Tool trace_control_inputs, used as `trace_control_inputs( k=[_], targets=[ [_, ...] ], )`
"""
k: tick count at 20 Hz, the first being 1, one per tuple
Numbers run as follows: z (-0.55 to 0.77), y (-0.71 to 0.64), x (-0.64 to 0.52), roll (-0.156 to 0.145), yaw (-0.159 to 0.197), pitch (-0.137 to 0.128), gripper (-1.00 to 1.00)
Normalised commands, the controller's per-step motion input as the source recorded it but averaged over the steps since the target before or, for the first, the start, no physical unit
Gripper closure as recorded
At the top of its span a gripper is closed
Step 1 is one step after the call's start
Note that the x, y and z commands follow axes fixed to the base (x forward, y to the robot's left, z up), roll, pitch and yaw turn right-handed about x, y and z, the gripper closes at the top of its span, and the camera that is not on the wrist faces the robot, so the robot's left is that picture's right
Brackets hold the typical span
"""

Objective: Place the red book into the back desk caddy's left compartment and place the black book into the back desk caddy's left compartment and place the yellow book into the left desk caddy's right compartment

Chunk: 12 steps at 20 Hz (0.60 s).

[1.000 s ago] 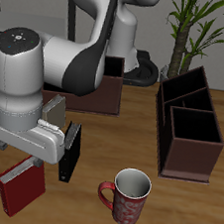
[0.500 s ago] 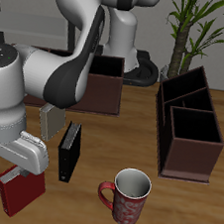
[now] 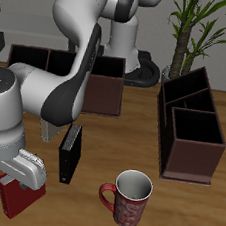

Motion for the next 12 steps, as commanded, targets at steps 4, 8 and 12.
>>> trace_control_inputs(
  k=[4, 8, 12],
  targets=[
    [-0.25, 0.00, -0.06, -0.005, -0.029, 0.034, 1.00],
    [-0.19, 0.09, -0.09, 0.017, -0.045, 0.026, 1.00],
    [0.09, 0.19, -0.06, 0.038, -0.010, -0.007, 1.00]
  ],
)
